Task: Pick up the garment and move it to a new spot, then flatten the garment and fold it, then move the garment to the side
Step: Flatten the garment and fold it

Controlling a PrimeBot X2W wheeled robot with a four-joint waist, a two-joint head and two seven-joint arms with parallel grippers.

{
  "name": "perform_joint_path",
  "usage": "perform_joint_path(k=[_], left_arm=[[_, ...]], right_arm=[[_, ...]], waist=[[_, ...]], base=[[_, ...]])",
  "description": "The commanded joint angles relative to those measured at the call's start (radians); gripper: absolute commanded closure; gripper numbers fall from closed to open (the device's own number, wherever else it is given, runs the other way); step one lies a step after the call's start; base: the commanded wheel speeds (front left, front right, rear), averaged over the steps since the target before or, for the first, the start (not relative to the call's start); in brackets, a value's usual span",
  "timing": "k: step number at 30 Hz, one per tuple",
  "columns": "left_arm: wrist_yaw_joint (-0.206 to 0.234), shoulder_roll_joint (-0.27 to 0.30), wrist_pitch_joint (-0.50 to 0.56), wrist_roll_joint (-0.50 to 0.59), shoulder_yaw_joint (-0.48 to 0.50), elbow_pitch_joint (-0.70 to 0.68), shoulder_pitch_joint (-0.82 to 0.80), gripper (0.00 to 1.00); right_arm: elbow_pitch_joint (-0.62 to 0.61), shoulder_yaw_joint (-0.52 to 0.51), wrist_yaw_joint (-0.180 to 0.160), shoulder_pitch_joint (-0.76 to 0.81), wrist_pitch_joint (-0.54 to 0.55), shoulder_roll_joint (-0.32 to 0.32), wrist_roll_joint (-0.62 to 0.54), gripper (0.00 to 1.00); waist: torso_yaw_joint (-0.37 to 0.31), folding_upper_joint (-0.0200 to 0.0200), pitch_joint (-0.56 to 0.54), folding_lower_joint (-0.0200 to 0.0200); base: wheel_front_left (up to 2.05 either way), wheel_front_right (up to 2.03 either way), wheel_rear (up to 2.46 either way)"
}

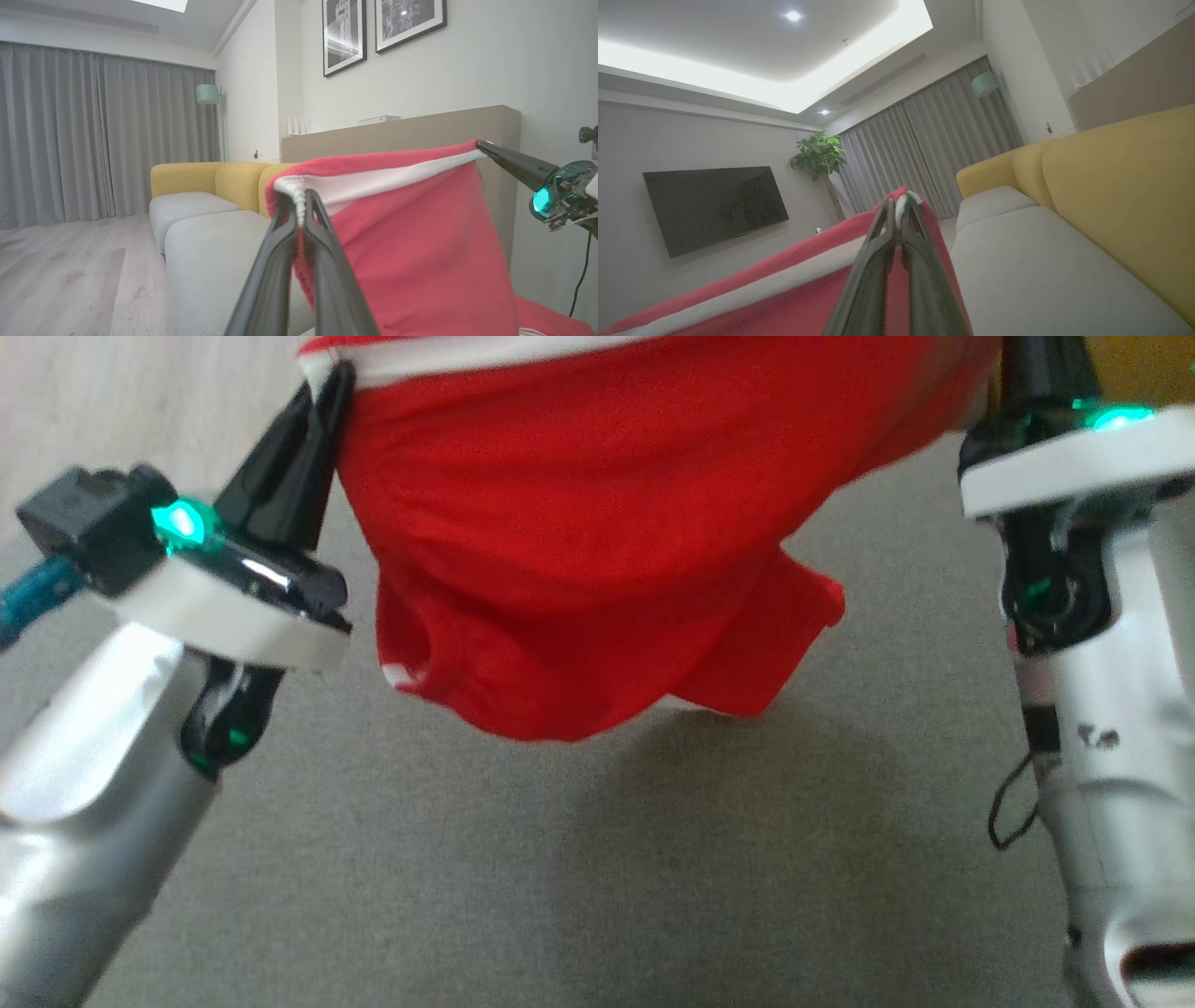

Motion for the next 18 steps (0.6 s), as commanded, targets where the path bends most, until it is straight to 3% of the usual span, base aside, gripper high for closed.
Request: perform_joint_path(k=[1,5,7,11,14,18], left_arm=[[0.002,0.034,-0.001,-0.009,0.04,-0.003,-0.089,1.0],[0.002,0.009,-0.016,0.011,0.023,0.08,-0.196,1.0],[0.002,-0.005,-0.028,0.08,0.027,0.122,-0.279,1.0],[0.002,-0.081,-0.032,0.191,0.138,0.105,-0.408,1.0],[0.002,-0.118,-0.033,0.275,0.209,0.08,-0.412,1.0],[0.002,-0.14,-0.033,0.268,0.23,0.054,-0.318,1.0]], right_arm=[[-0.022,0.001,-0.001,-0.079,0.006,0.017,-0.013,1.0],[0.041,-0.006,-0.001,-0.195,-0.036,0.03,-0.073,1.0],[0.085,-0.025,-0.001,-0.275,-0.085,0.04,-0.09,1.0],[0.154,-0.034,-0.001,-0.429,-0.15,0.046,-0.136,1.0],[0.205,-0.062,-0.001,-0.502,-0.176,0.053,-0.14,1.0],[0.195,-0.052,-0.001,-0.452,-0.181,0.061,-0.116,1.0]], waist=[[-0.008,0.0,0.054,0.0],[-0.019,0.0,0.145,0.0],[-0.021,0.0,0.183,0.0],[-0.019,0.0,0.248,0.0],[-0.025,0.0,0.277,0.0],[-0.033,0.0,0.296,0.0]], base=[[0.0,0.0,0.0],[0.0,0.0,0.0],[0.0,0.0,0.0],[0.0,0.0,0.0],[0.0,0.0,0.0],[0.0,0.0,0.0]])
